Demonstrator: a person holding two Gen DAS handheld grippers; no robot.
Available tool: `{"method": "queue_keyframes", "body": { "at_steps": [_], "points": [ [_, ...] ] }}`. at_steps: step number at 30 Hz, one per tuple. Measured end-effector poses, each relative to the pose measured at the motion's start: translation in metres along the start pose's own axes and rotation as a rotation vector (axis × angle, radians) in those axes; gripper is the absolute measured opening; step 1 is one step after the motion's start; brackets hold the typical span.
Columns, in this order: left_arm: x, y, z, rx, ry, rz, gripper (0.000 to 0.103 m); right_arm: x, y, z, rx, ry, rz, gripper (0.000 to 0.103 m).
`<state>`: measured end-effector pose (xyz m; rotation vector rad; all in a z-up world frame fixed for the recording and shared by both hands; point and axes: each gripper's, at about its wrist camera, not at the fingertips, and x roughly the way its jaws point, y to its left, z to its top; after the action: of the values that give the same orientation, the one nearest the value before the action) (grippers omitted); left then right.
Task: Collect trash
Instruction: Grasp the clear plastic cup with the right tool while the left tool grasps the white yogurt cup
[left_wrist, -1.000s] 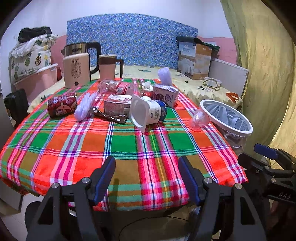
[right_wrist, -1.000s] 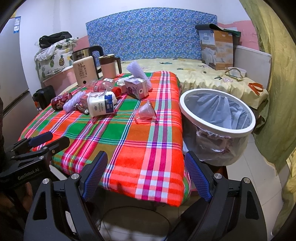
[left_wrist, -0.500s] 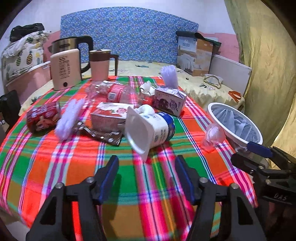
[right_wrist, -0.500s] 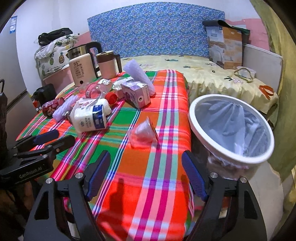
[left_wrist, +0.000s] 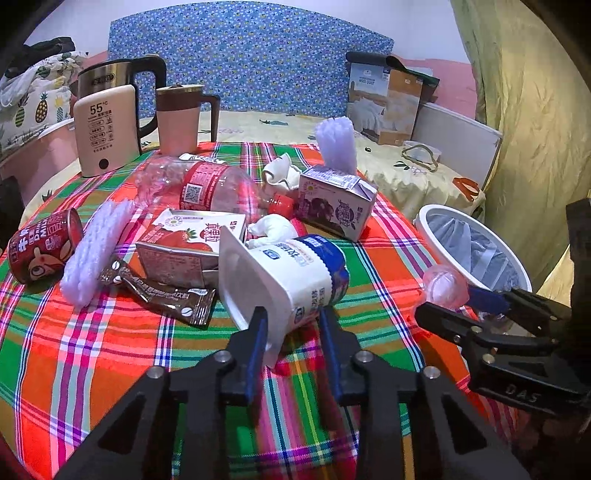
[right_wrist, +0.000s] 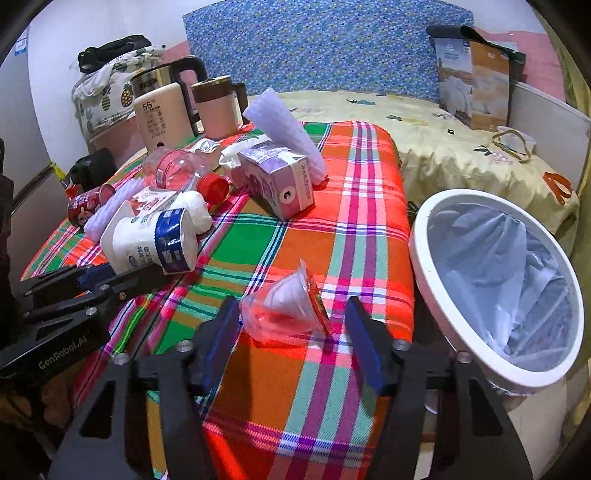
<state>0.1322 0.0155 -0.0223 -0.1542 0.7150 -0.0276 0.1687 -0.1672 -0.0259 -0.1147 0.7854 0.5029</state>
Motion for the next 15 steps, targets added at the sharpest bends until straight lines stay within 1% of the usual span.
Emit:
{"method": "queue_keyframes", "body": {
  "at_steps": [2,7,10,15],
  "points": [
    [-0.001,0.000,0.001,-0.001,-0.003,-0.006,0.023,-0.001,0.000,-0.002,0.002,0.000,0.001,0.051],
    [-0.005,0.001,0.003,-0.001,-0.012,-0.005,0.011,-0.008,-0.002,-0.005,0.018,-0.013,0.002,0.051],
    [-0.011,-0.001,0.004,0.006,-0.021,-0.005,0.007,-0.014,-0.003,-0.006,0.033,-0.025,0.000,0.050],
    [-0.020,-0.005,0.006,0.005,-0.028,-0.022,0.006,-0.021,-0.008,-0.009,0.055,-0.036,-0.005,0.050]
  ]
}}
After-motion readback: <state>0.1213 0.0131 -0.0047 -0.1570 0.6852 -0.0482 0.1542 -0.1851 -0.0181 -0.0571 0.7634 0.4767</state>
